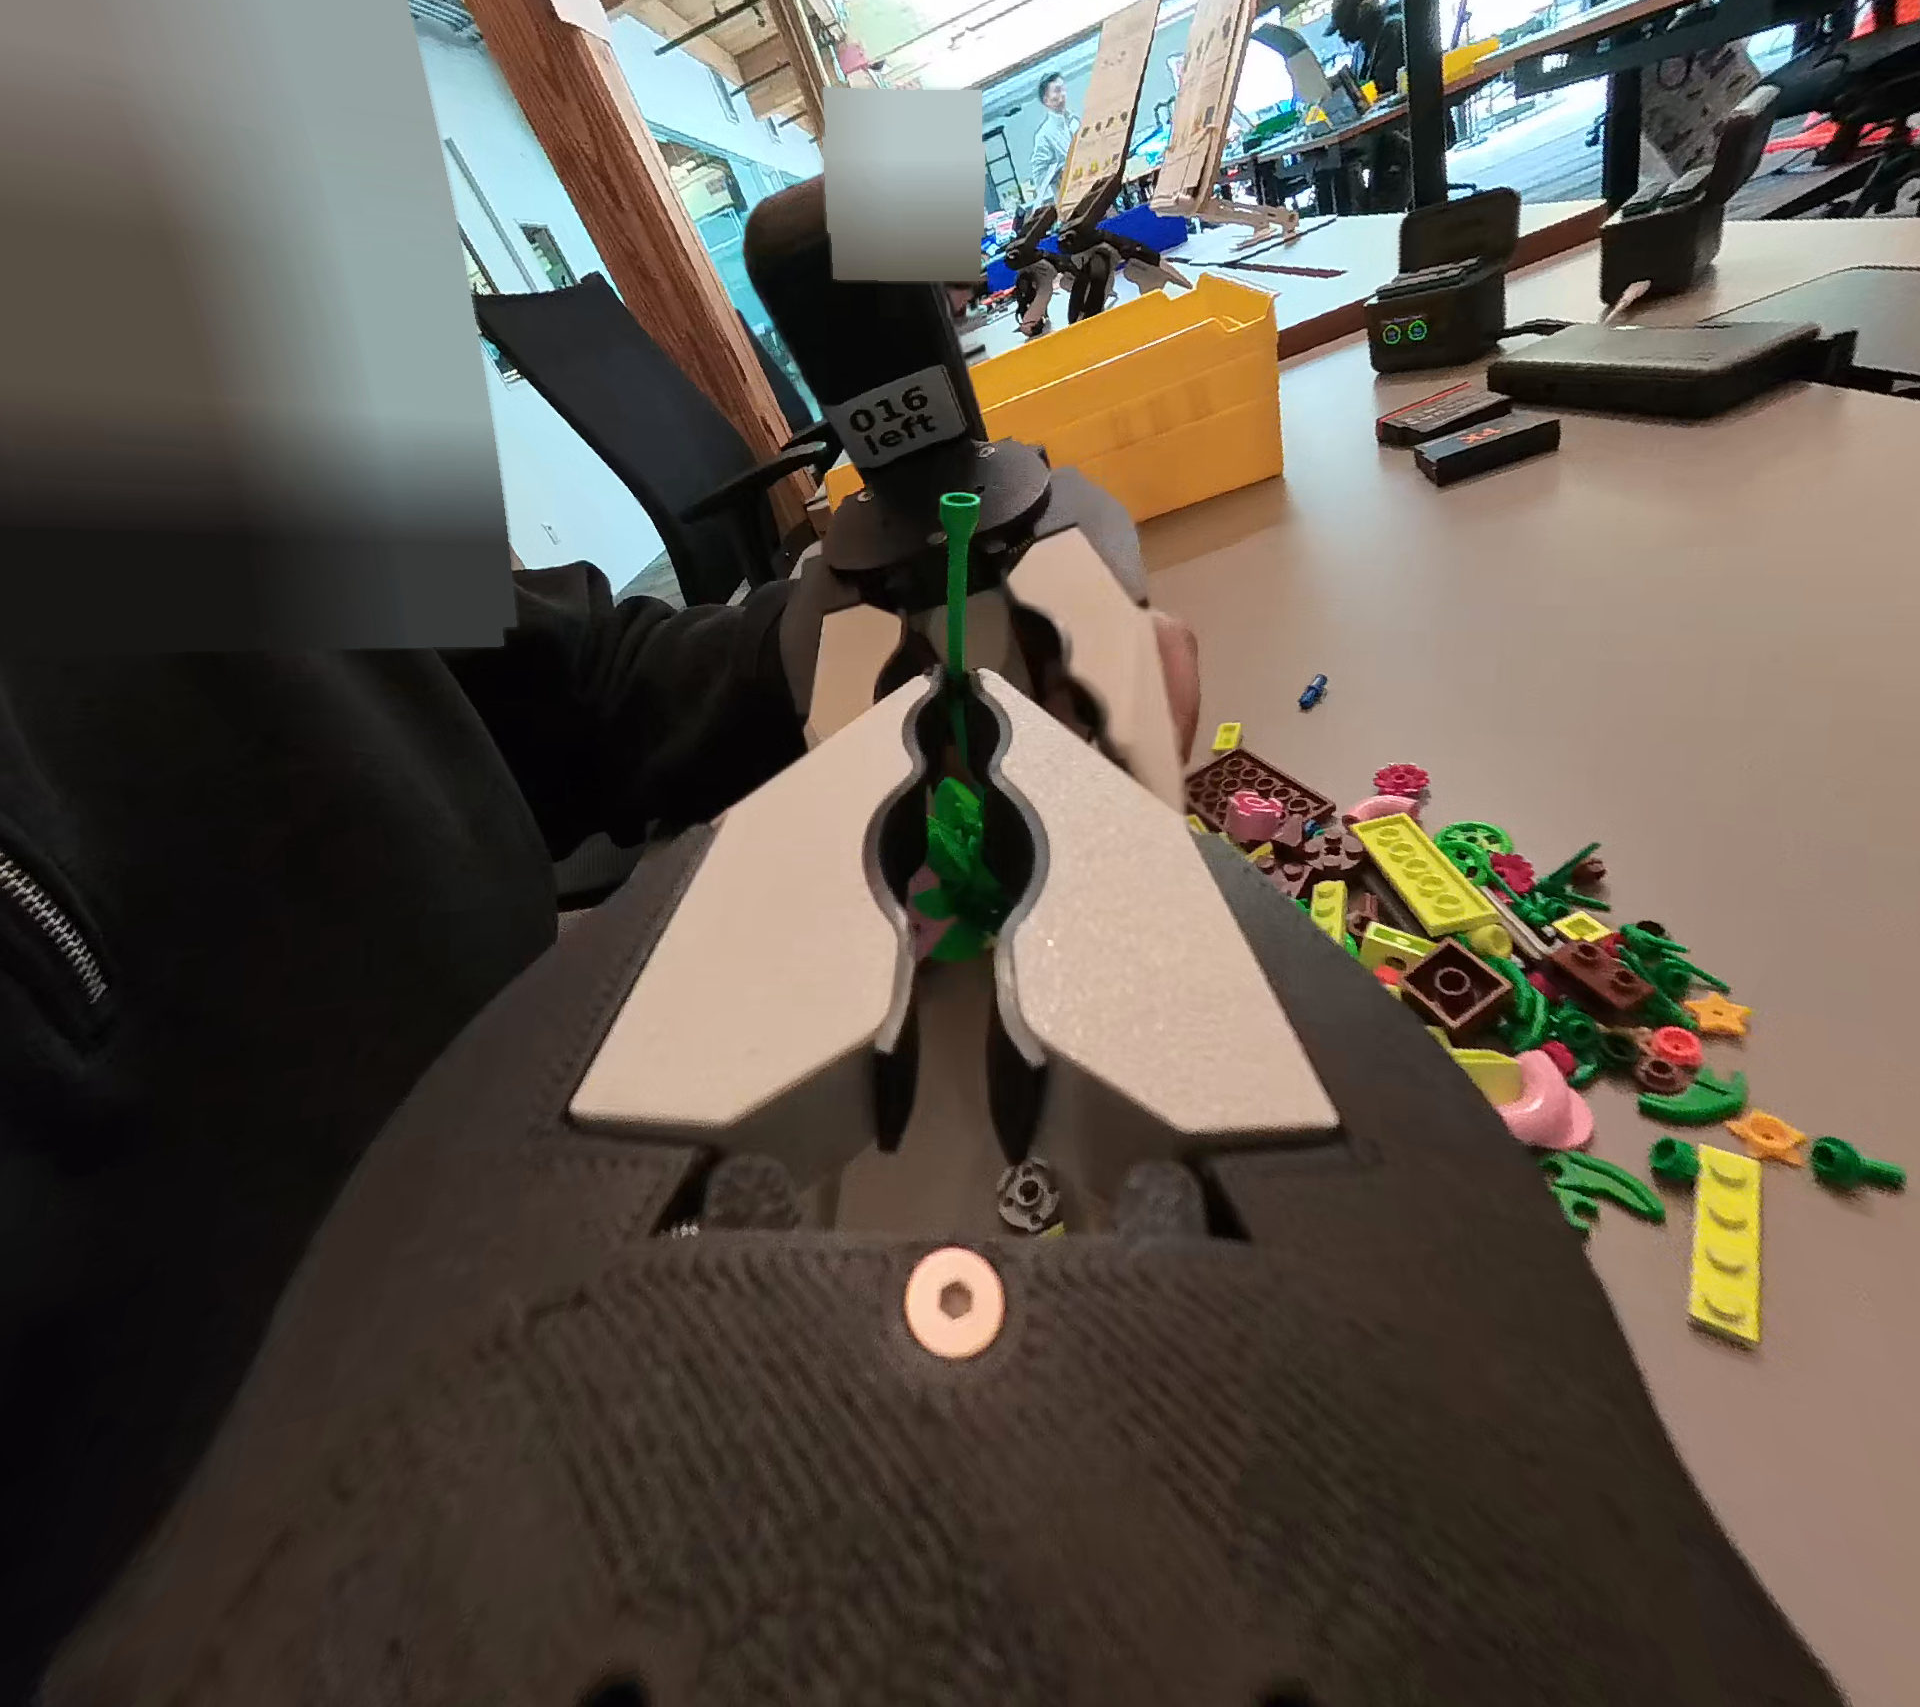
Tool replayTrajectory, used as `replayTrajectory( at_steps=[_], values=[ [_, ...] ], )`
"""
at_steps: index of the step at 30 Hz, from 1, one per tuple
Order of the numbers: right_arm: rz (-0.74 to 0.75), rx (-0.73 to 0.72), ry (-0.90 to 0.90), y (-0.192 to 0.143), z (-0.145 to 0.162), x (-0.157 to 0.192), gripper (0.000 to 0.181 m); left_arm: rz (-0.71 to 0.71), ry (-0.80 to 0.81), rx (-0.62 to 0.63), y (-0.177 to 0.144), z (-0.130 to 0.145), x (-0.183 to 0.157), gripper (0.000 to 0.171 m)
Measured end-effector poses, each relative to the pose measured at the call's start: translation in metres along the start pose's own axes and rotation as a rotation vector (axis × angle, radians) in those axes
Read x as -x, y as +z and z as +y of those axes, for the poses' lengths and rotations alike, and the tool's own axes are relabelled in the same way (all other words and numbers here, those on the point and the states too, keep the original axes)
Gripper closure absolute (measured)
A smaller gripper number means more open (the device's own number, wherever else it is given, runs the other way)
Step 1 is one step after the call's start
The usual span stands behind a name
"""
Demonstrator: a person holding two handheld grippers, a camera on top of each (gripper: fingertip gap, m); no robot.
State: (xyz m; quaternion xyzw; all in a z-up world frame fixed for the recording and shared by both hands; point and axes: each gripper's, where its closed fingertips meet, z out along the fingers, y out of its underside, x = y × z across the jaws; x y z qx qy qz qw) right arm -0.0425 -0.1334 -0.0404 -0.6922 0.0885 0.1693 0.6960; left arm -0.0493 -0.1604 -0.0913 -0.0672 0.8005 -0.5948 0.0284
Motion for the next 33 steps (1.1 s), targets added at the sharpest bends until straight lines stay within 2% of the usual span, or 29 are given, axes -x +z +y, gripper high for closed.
replayTrajectory(
  at_steps=[16,30,31,32,33],
  values=[
    [-0.001,0.011,0.003,0.000,0.002,-0.001,0.181,0.002,0.008,-0.013,0.000,-0.003,-0.001,0.136],
    [0.031,-0.011,-0.025,-0.006,-0.002,-0.004,0.181,0.020,-0.047,0.001,-0.001,-0.005,-0.001,0.138],
    [0.032,-0.045,-0.030,-0.008,-0.008,-0.002,0.181,0.033,-0.041,0.047,0.000,0.002,-0.003,0.140],
    [0.017,-0.149,-0.015,-0.015,-0.025,0.001,0.181,0.014,-0.003,0.170,0.005,0.024,-0.002,0.140],
    [0.008,-0.256,0.030,-0.028,-0.045,0.001,0.181,-0.014,0.024,0.238,0.009,0.035,0.001,0.140]
  ],
)
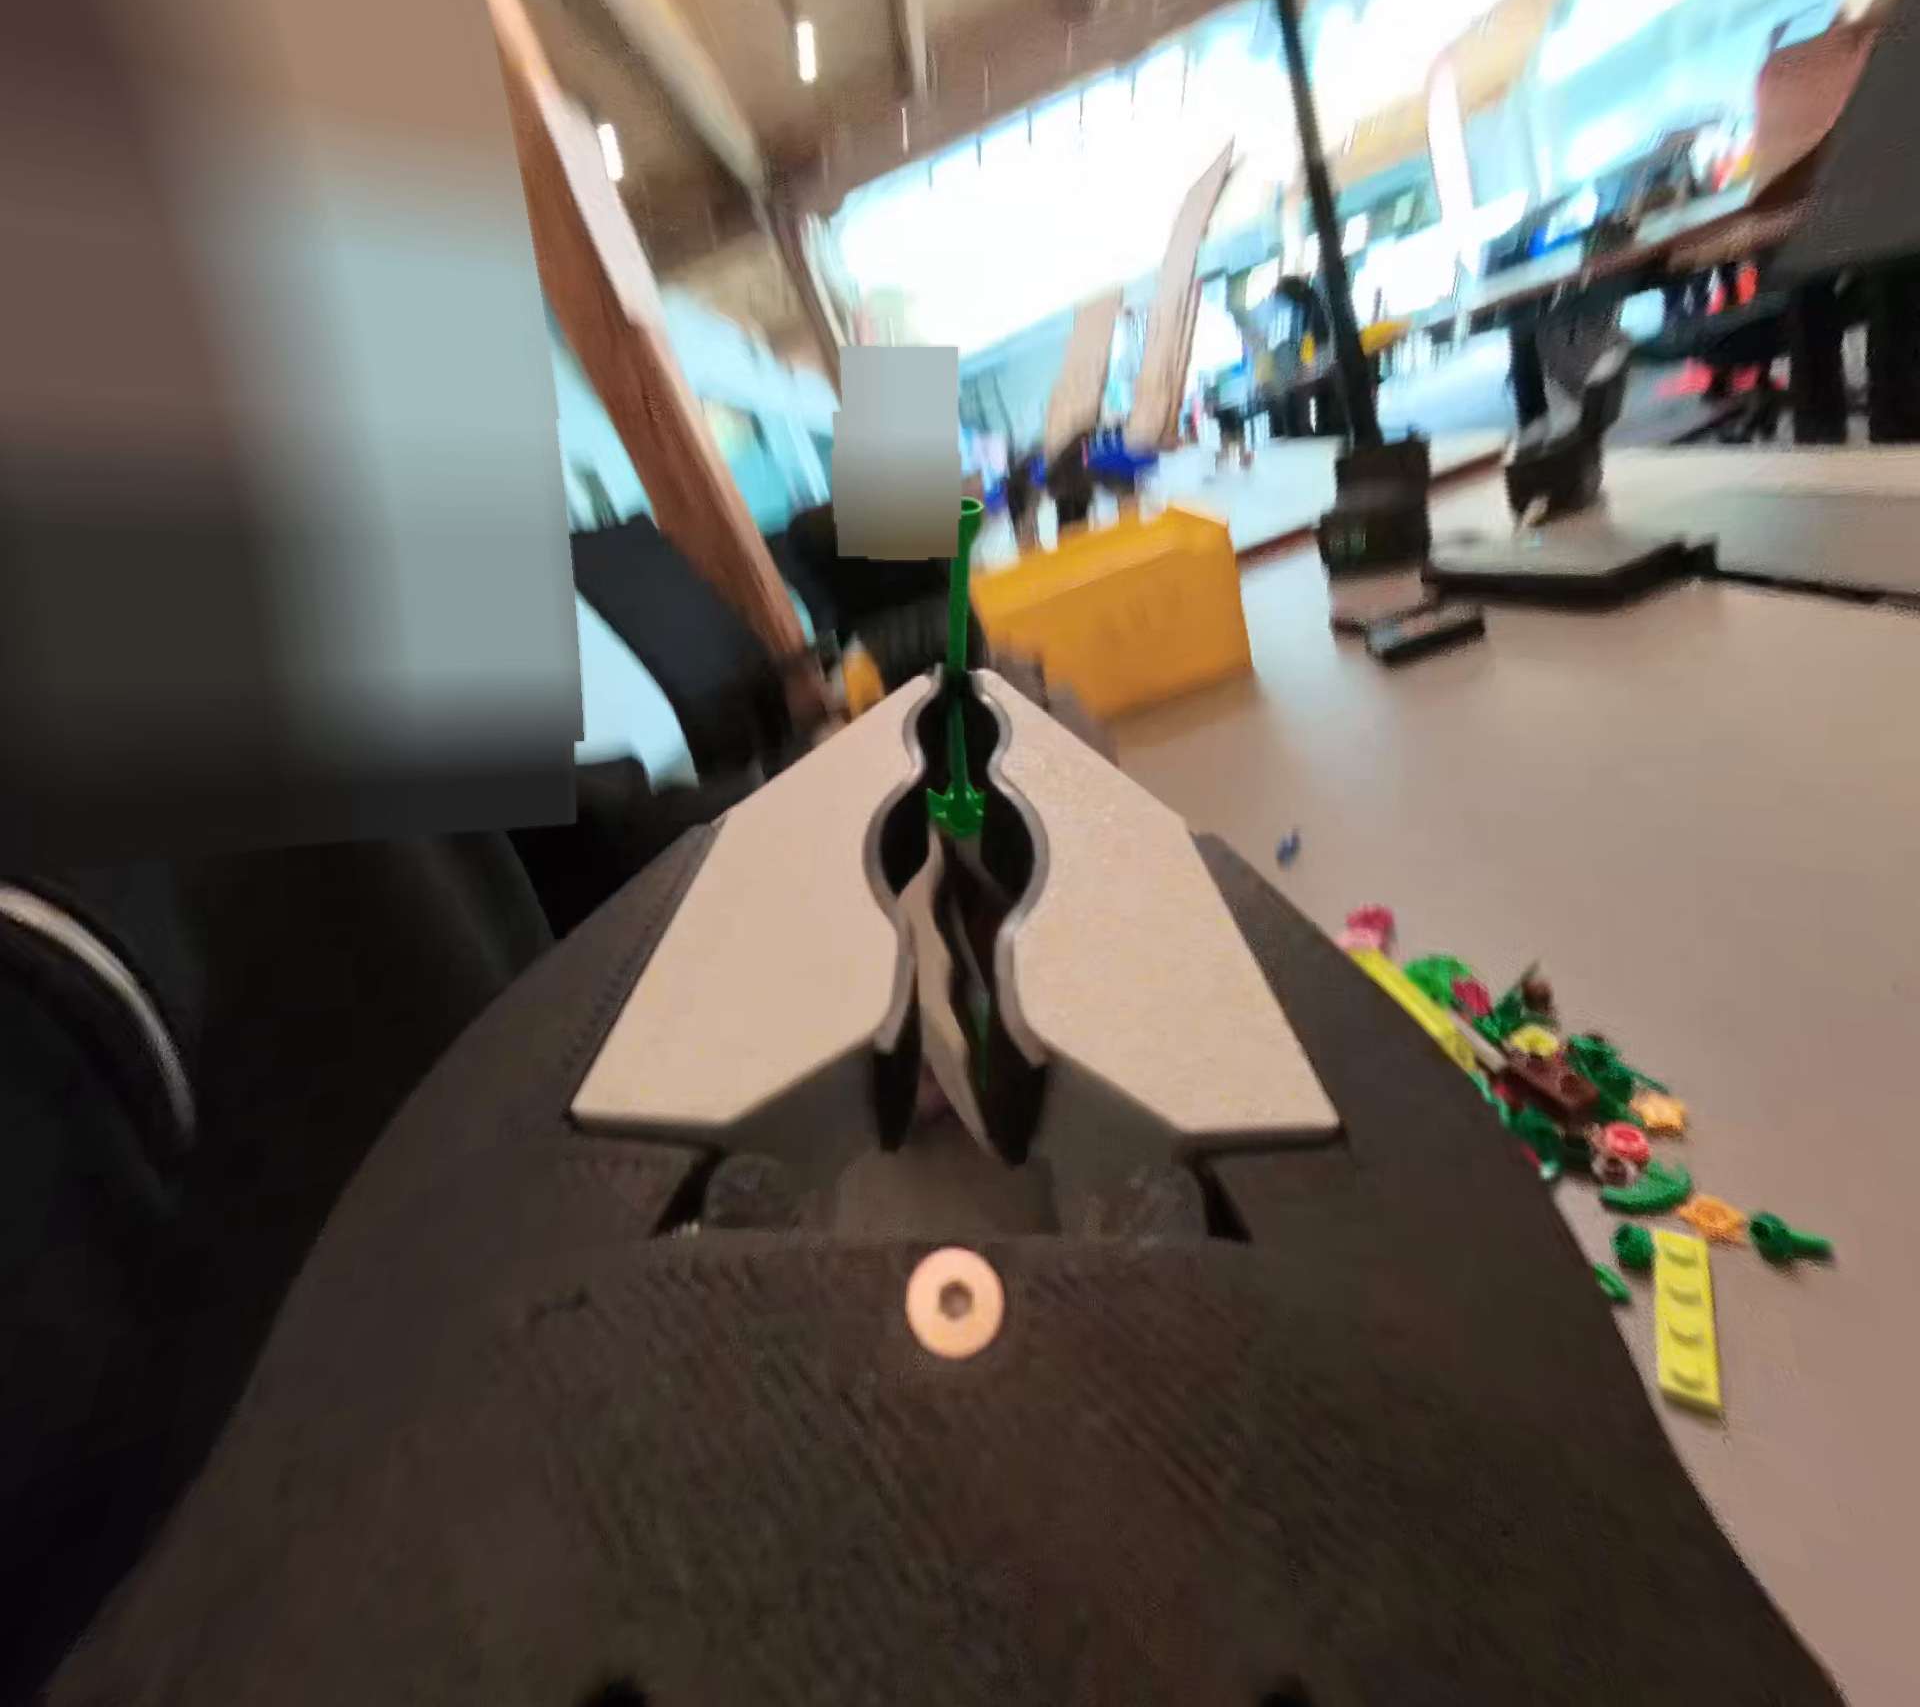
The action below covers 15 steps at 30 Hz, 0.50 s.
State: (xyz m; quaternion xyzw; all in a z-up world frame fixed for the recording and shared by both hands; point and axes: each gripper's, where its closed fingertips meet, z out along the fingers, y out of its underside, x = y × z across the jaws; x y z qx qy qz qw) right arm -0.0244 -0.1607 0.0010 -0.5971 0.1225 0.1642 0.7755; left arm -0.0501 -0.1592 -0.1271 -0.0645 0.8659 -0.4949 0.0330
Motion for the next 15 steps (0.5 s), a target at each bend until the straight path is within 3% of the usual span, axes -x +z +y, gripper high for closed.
replayTrajectory(
  at_steps=[2,3,6,15],
  values=[
    [0.067,-0.056,0.019,-0.017,-0.021,-0.013,0.181,0.067,-0.025,-0.156,-0.004,-0.027,-0.015,0.140],
    [0.109,-0.050,-0.012,-0.024,-0.023,-0.021,0.181,0.095,-0.059,-0.182,-0.008,-0.036,-0.018,0.140],
    [0.107,-0.051,0.018,-0.028,-0.026,-0.026,0.181,-0.007,-0.017,-0.204,-0.017,-0.043,-0.006,0.140],
    [0.057,0.074,0.120,-0.010,0.015,-0.031,0.181,0.008,-0.030,-0.042,-0.005,-0.011,-0.003,0.138]
  ],
)
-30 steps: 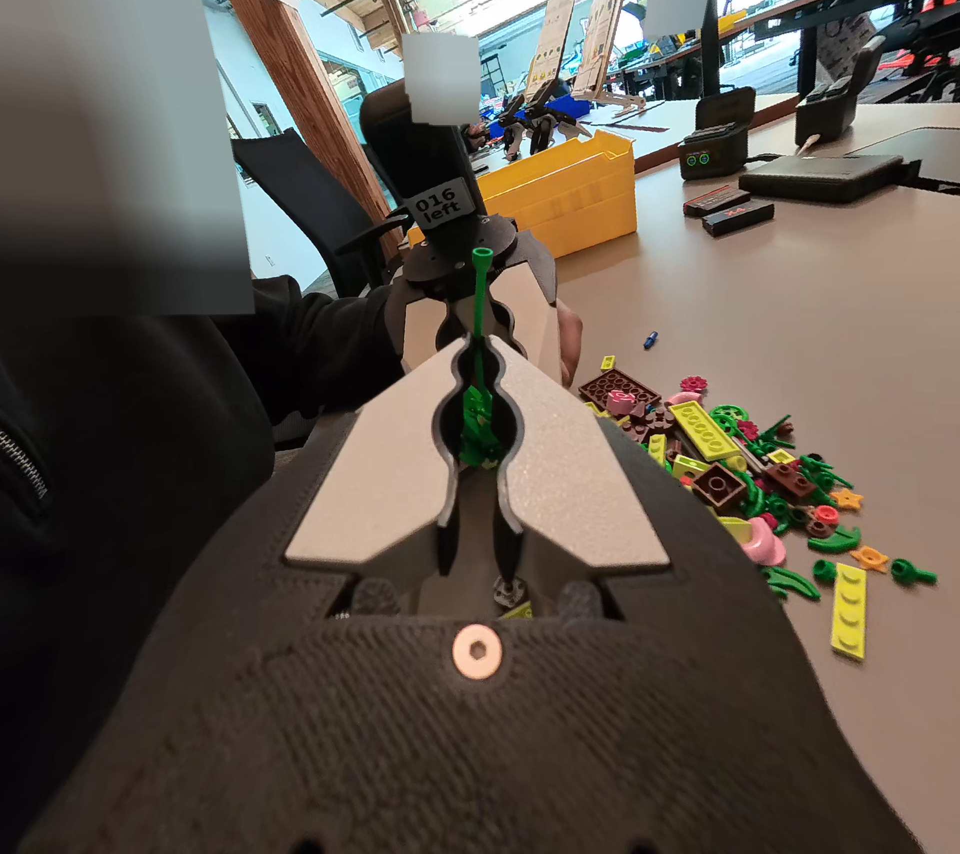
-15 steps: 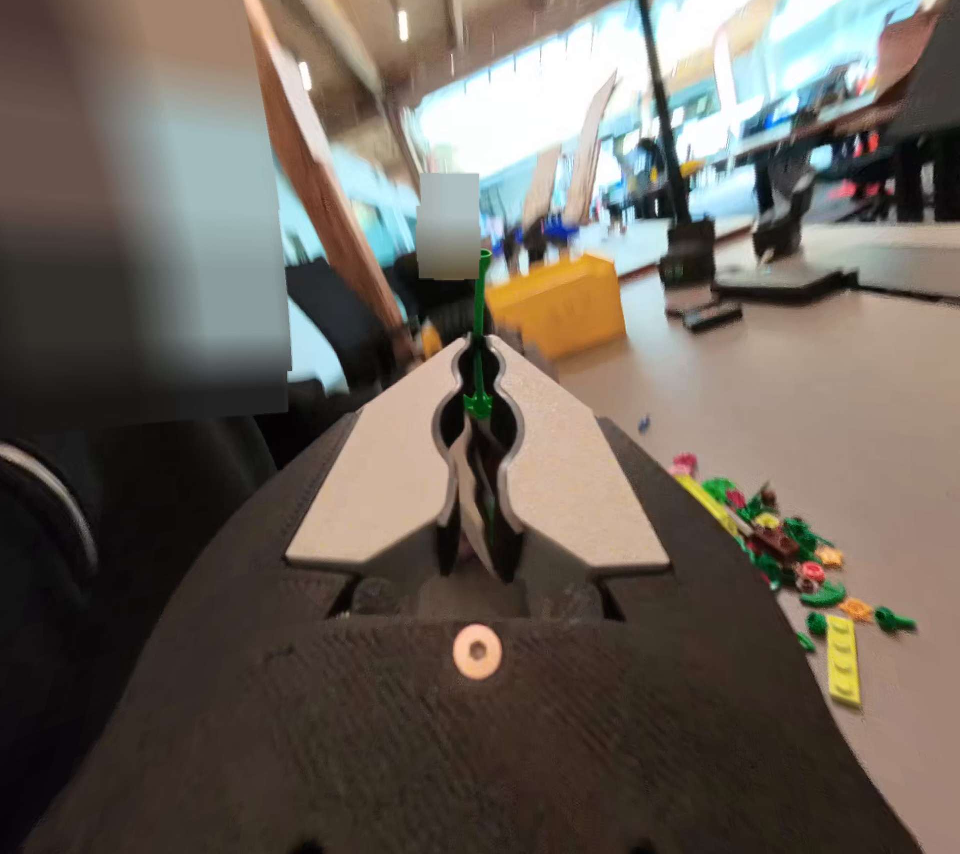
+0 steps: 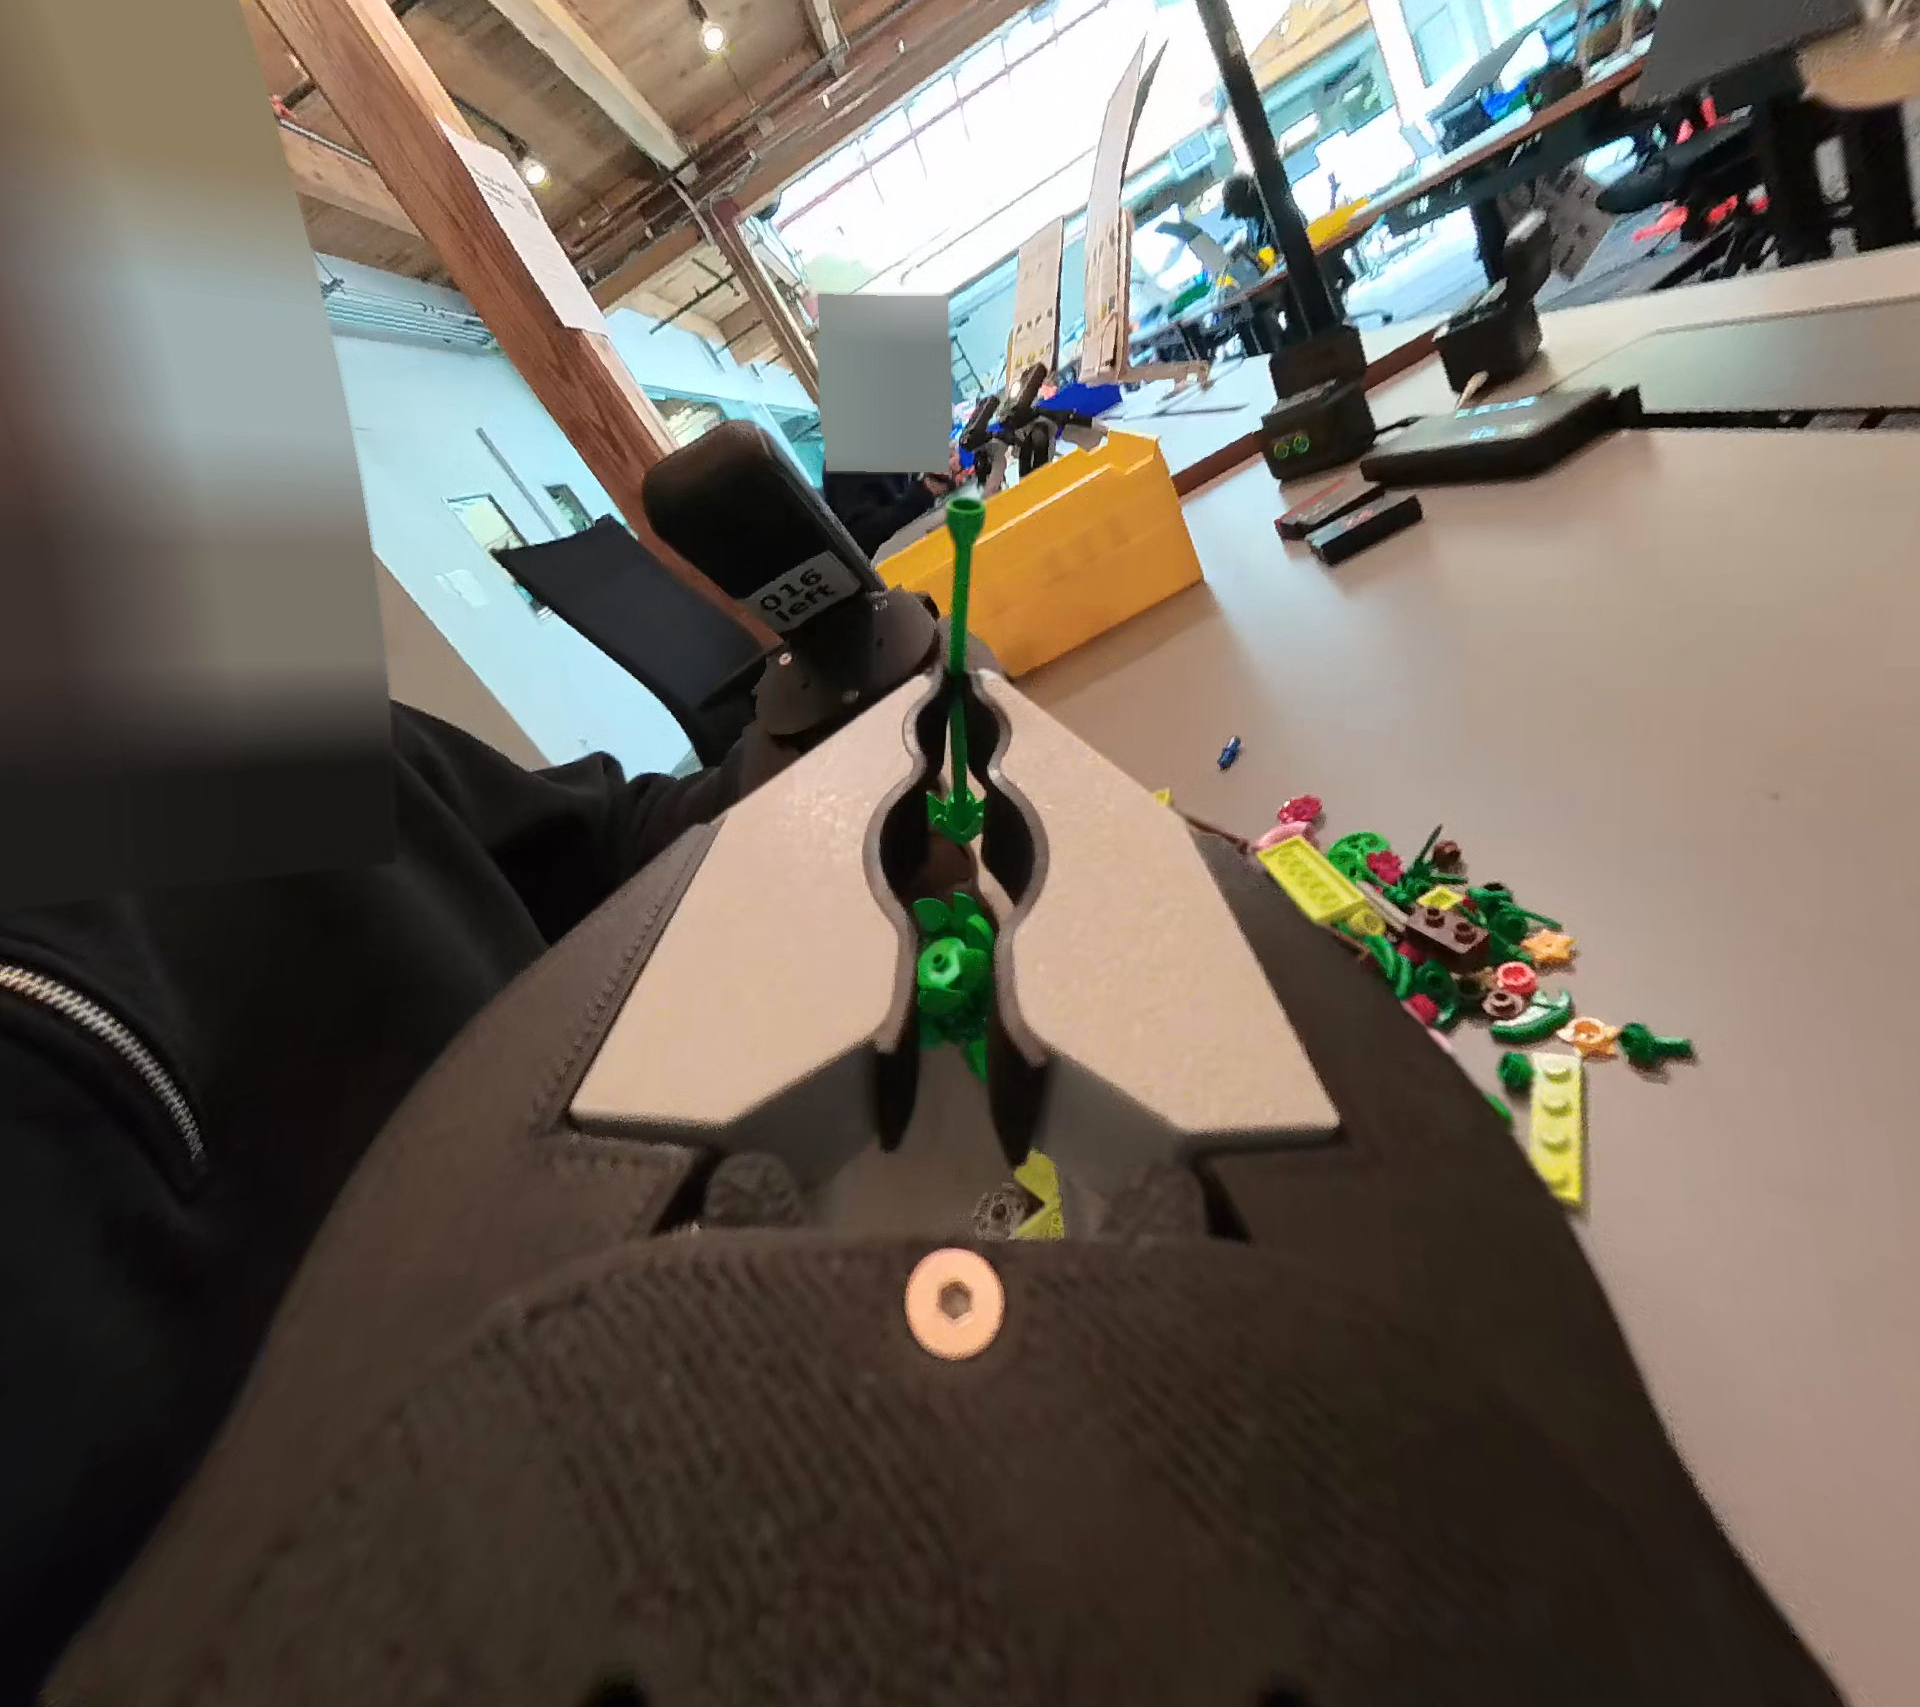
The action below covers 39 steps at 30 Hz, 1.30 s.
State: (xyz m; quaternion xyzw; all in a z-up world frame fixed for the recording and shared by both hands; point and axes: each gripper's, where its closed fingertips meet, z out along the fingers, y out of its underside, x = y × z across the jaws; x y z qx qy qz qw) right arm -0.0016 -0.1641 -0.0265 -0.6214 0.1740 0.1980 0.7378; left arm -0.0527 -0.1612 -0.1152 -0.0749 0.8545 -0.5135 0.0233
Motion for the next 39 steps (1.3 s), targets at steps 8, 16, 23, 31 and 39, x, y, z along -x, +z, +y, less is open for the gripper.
replayTrajectory(
  at_steps=[8,16,23,31,39],
  values=[
    [0.027,0.158,-0.019,0.010,0.034,-0.010,0.181,0.100,0.020,0.099,0.007,0.018,-0.018,0.130],
    [0.054,0.195,-0.050,0.010,0.038,-0.014,0.181,0.004,-0.066,-0.058,-0.008,-0.002,0.011,0.126],
    [-0.031,0.125,0.075,0.011,0.030,-0.005,0.181,0.042,-0.261,-0.284,-0.024,-0.028,0.025,0.144],
    [-0.028,0.232,-0.010,0.022,0.049,0.005,0.181,0.136,-0.312,-0.324,-0.019,-0.034,0.012,0.171],
    [0.261,0.092,-0.355,0.008,0.009,-0.018,0.121,0.100,-0.575,-0.576,-0.051,-0.054,0.051,0.171]
  ],
)
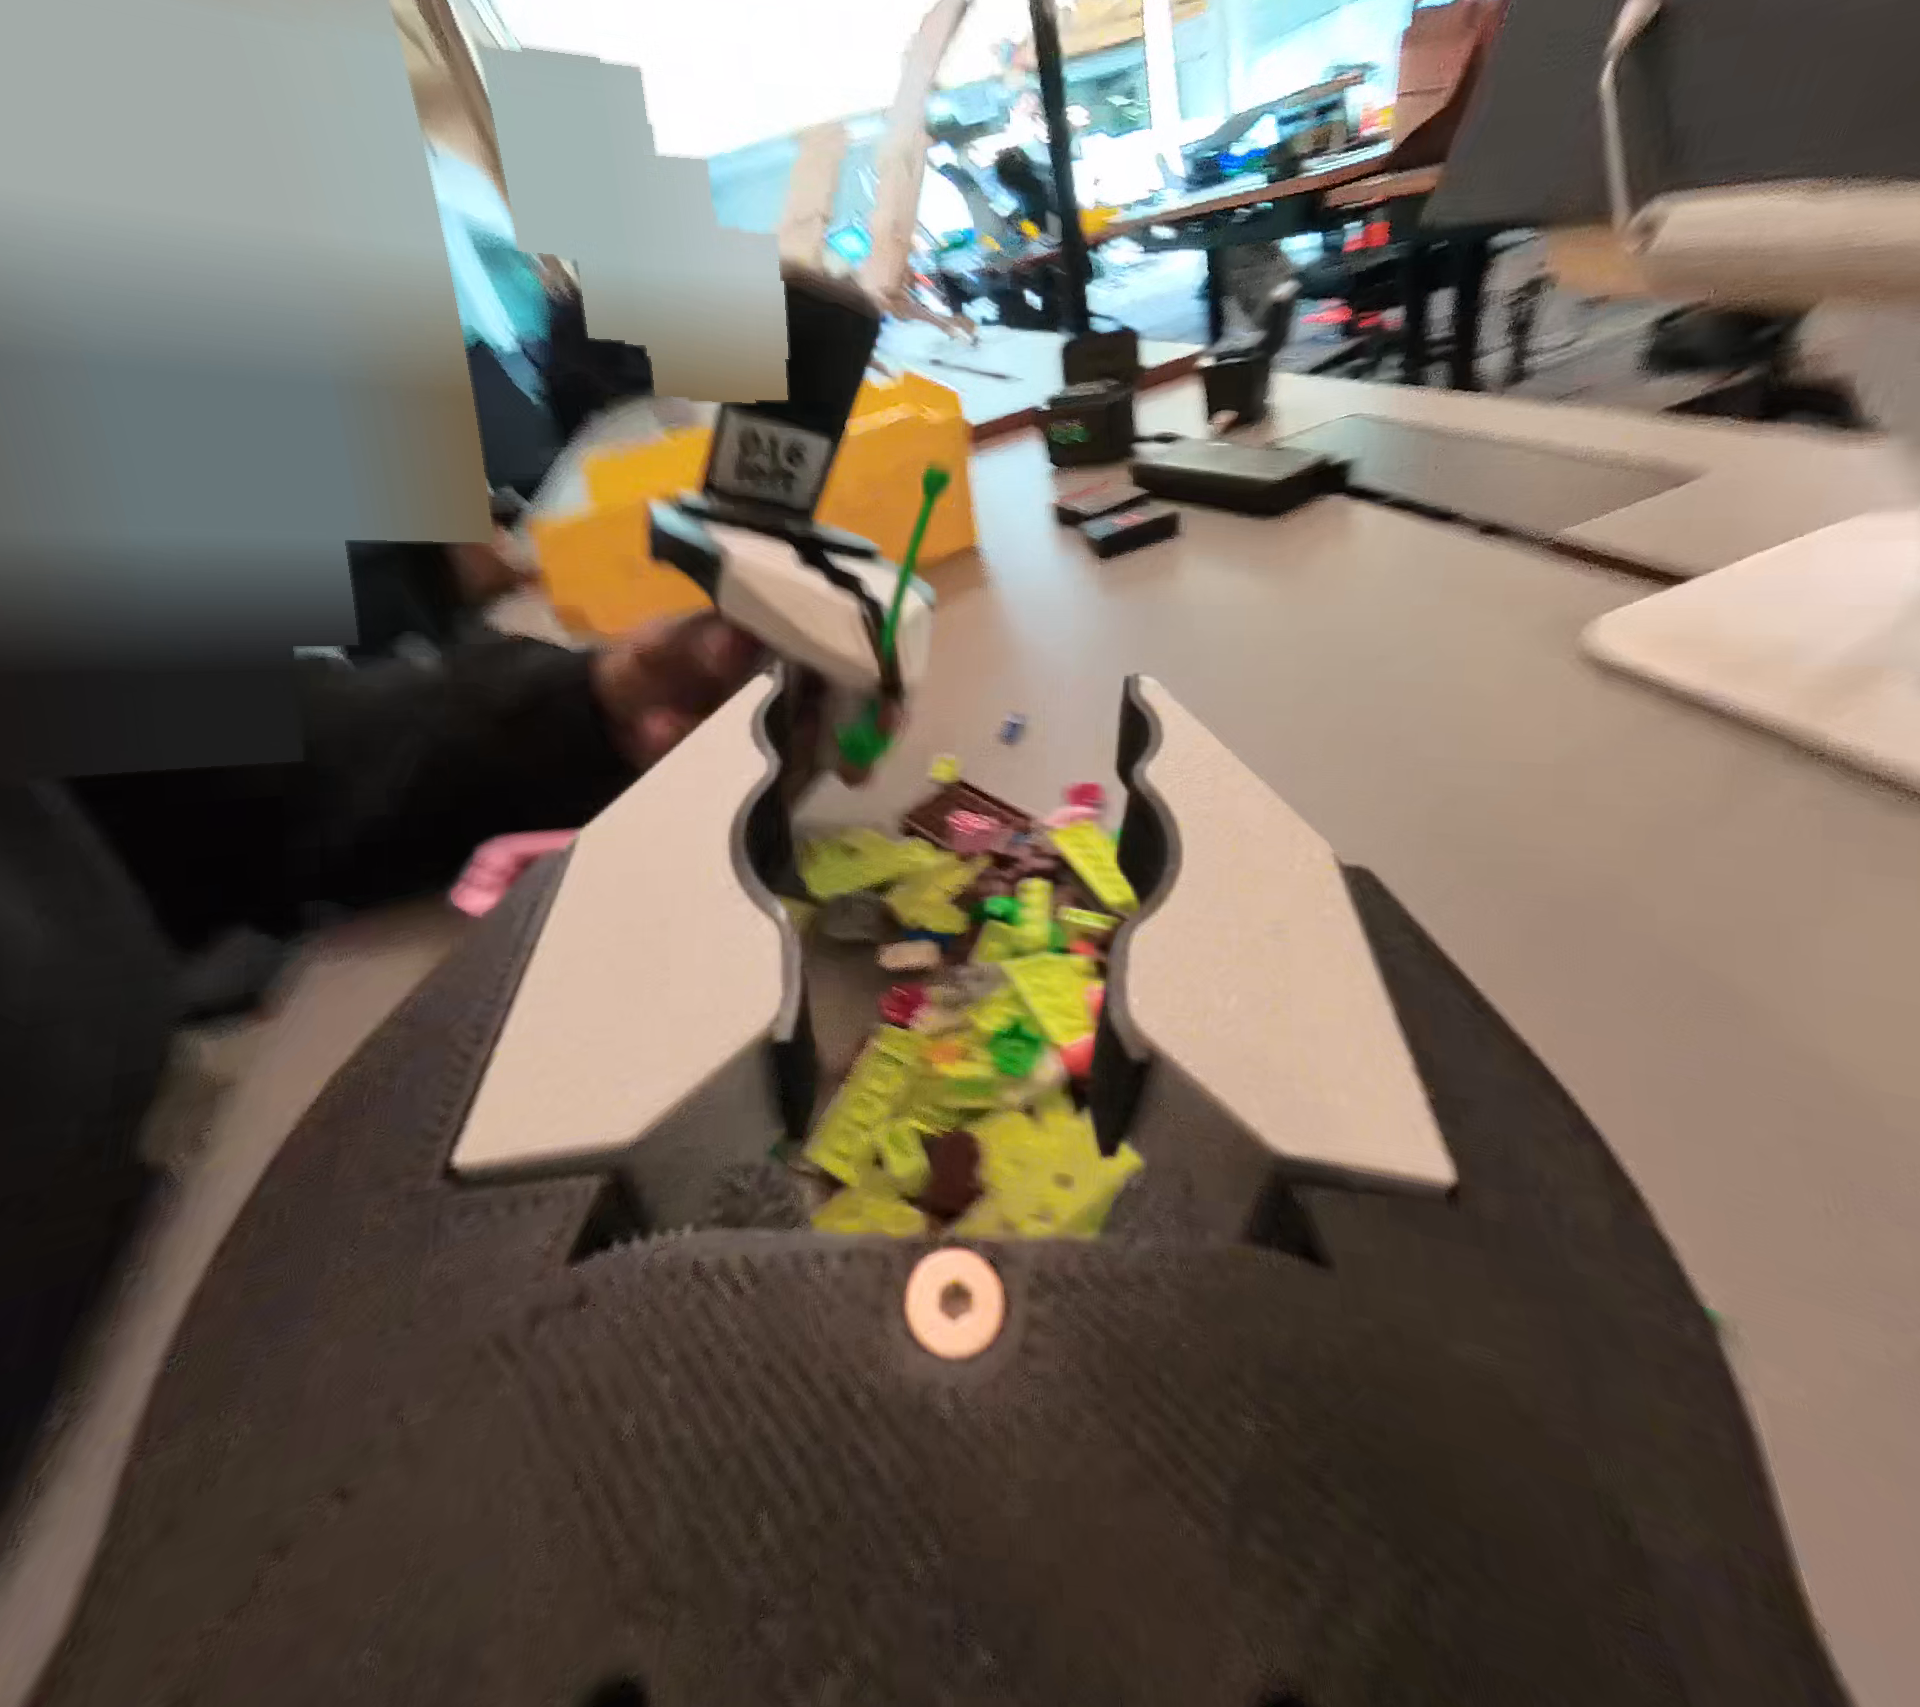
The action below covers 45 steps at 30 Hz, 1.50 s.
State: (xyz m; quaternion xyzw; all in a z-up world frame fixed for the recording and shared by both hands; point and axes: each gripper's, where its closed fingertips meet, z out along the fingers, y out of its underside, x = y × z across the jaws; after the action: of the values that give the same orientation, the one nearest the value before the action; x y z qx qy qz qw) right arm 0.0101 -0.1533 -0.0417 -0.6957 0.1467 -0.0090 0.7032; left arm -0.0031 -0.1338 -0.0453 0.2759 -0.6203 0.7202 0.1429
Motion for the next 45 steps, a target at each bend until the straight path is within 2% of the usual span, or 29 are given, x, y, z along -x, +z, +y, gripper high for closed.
replayTrajectory(
  at_steps=[3,5,13,17,21,25,28,31,33,39,45],
  values=[
    [0.068,0.070,-0.269,0.004,0.007,0.011,0.132,0.007,-0.034,-0.078,-0.004,-0.010,0.002,0.171],
    [0.056,0.060,-0.308,0.010,0.008,0.026,0.138,0.028,0.002,-0.088,-0.003,-0.011,-0.005,0.171],
    [-0.067,0.043,-0.081,0.016,0.011,0.043,0.156,0.072,0.126,-0.062,0.010,-0.002,-0.029,0.171],
    [-0.090,0.050,-0.055,0.016,0.014,0.045,0.171,0.072,0.171,-0.030,0.013,0.004,-0.032,0.171],
    [-0.101,0.052,-0.023,0.015,0.013,0.045,0.171,0.054,0.203,-0.030,0.012,0.003,-0.032,0.171],
    [-0.112,0.046,0.008,0.013,0.007,0.045,0.171,0.046,0.198,-0.082,0.011,-0.003,-0.034,0.171],
    [-0.072,0.085,-0.003,0.009,0.015,0.034,0.171,0.028,0.081,-0.353,-0.029,-0.057,-0.025,0.171],
    [-0.083,0.050,0.047,0.007,0.008,0.027,0.171,-0.110,0.212,-0.323,-0.050,-0.069,-0.007,0.171],
    [-0.082,0.031,-0.001,0.005,0.005,0.027,0.171,-0.116,0.224,-0.306,-0.048,-0.066,-0.006,0.171],
    [-0.076,-0.058,-0.304,-0.003,-0.009,0.040,0.172,-0.053,0.185,-0.257,-0.035,-0.049,-0.004,0.171],
    [-0.043,-0.039,-0.446,-0.003,-0.007,0.041,0.172,0.038,0.094,-0.312,-0.038,-0.053,-0.011,0.171]
  ],
)
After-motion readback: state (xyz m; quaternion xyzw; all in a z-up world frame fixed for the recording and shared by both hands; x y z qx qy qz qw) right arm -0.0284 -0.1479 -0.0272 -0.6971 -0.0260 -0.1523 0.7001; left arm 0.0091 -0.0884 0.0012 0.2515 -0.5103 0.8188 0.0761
